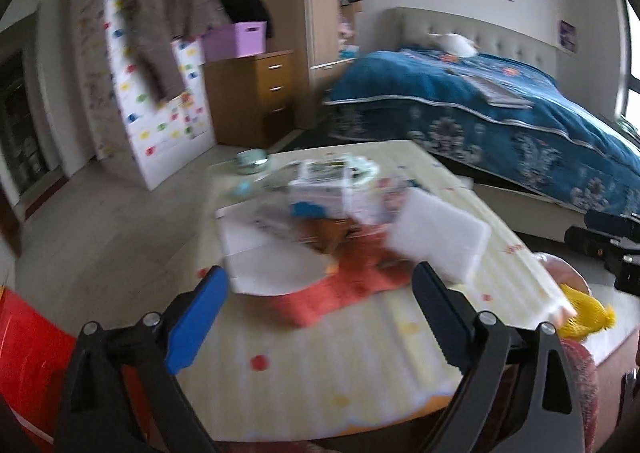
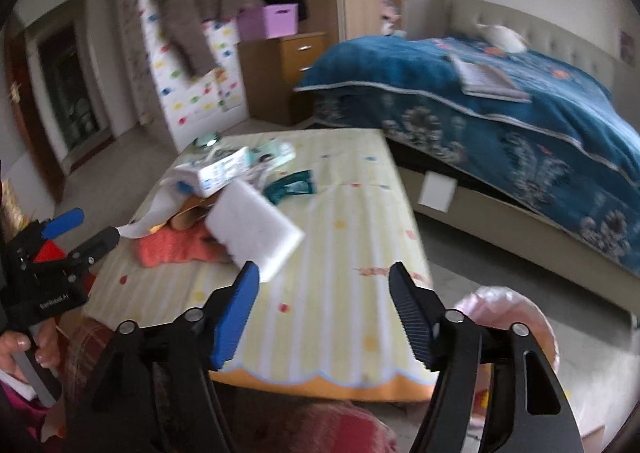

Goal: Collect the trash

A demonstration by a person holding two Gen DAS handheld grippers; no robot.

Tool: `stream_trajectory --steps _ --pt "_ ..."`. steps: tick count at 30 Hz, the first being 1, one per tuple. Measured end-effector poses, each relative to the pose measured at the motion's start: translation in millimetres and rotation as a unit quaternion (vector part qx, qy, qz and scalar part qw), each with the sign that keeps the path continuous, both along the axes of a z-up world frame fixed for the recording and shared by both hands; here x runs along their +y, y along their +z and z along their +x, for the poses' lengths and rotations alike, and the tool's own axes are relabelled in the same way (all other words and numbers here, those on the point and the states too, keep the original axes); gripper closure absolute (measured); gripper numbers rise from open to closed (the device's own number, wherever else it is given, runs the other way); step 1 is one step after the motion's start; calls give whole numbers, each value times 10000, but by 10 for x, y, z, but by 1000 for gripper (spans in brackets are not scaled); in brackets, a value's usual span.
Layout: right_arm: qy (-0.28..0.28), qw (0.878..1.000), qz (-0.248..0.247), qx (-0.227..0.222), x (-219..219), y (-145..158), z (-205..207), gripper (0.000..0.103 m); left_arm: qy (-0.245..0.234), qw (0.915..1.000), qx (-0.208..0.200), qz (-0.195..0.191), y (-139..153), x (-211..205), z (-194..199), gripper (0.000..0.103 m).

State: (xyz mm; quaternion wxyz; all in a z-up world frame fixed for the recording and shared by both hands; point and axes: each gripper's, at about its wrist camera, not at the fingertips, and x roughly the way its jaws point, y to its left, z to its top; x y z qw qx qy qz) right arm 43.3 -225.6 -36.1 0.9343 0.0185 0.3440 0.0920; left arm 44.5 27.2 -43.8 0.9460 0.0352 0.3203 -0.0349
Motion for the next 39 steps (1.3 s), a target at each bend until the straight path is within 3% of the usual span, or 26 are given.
stream_trajectory --steps 8,14,23,28,30,31,32,39 --pt "535 9983 -88 216 439 -154 495 32 406 9992 61 0 -28 362 153 12" --pt "607 9968 -218 472 573 -380 888 22 439 9988 224 10 -132 350 365 12" --pt "900 9923 -231 817 716 -670 1030 19 431 9985 336 58 -229 336 378 12" --pt "1018 9931 -15 584 727 -568 901 36 511 9981 349 81 -218 405 317 12" --pt "1004 9939 43 457 734 -497 820 57 564 9977 358 75 -213 448 272 12" --pt "998 9941 73 409 737 -460 777 58 579 9976 366 73 -213 471 260 12" --pt "1007 9941 98 390 743 -436 767 65 595 9975 369 75 -211 480 243 12" --pt "826 9965 -7 -105 759 -138 540 71 696 9969 377 45 -161 567 135 12"
